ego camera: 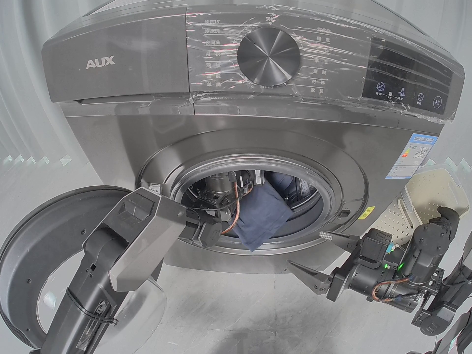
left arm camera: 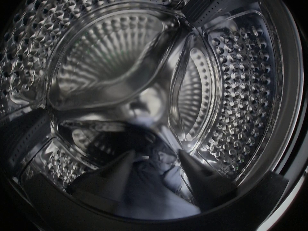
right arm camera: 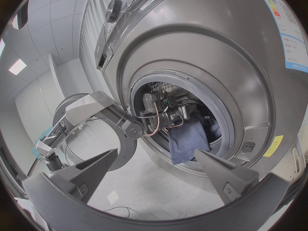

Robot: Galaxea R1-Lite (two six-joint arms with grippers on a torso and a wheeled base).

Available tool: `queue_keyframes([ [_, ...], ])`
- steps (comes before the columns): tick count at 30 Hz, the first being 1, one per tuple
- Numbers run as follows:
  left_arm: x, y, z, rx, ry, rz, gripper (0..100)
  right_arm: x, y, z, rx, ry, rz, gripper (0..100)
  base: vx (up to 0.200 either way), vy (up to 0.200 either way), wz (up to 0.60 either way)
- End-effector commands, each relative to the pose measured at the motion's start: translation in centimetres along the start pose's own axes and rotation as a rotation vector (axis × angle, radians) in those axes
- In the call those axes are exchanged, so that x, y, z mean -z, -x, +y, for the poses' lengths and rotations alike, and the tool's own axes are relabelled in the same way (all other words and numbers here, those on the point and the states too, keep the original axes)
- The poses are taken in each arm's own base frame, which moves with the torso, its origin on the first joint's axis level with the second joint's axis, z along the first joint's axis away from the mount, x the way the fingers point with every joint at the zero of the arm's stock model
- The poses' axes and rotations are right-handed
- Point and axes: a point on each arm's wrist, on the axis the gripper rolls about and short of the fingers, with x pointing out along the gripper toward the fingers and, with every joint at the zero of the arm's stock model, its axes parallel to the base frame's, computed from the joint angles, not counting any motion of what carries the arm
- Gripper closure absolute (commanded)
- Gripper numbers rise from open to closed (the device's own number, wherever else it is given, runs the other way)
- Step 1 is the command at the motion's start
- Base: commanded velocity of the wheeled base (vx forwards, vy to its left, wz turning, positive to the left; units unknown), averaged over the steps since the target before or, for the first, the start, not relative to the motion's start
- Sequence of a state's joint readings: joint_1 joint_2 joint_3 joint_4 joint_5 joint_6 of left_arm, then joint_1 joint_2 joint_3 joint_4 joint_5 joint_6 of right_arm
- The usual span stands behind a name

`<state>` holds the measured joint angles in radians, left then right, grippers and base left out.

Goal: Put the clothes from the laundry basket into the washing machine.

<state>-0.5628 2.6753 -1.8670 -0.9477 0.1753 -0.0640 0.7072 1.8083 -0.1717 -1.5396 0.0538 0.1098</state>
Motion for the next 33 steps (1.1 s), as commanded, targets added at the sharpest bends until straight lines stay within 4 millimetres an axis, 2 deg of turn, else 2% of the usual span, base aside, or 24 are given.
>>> queue_keyframes([
  [1,1.1,1.9,-1.6,0.026,0.010,0.113,0,0.1,0.0,0.0,0.001,-0.001,0.003,0,0.000,0.000,0.00],
  [3,1.3,2.6,-1.9,0.032,0.004,0.147,0,0.0,-0.1,0.0,-0.001,-0.001,0.001,0,0.000,0.000,0.00],
  [4,1.8,3.9,-2.9,0.065,-0.006,0.199,0,0.1,-0.1,0.0,-0.002,-0.001,0.005,0,0.000,0.000,0.00],
  [9,3.7,6.7,-4.2,0.123,-0.038,0.321,0,0.1,-0.1,0.0,-0.003,-0.001,0.003,0,0.000,0.000,0.00],
  [32,8.0,7.5,-2.2,0.102,-0.139,0.416,0,0.1,-0.1,0.2,-0.010,0.000,0.004,0,0.000,0.000,0.00],
  [33,8.1,7.5,-2.2,0.102,-0.140,0.414,100,0.1,-0.1,0.2,-0.009,0.000,0.004,0,0.000,0.000,0.00],
])
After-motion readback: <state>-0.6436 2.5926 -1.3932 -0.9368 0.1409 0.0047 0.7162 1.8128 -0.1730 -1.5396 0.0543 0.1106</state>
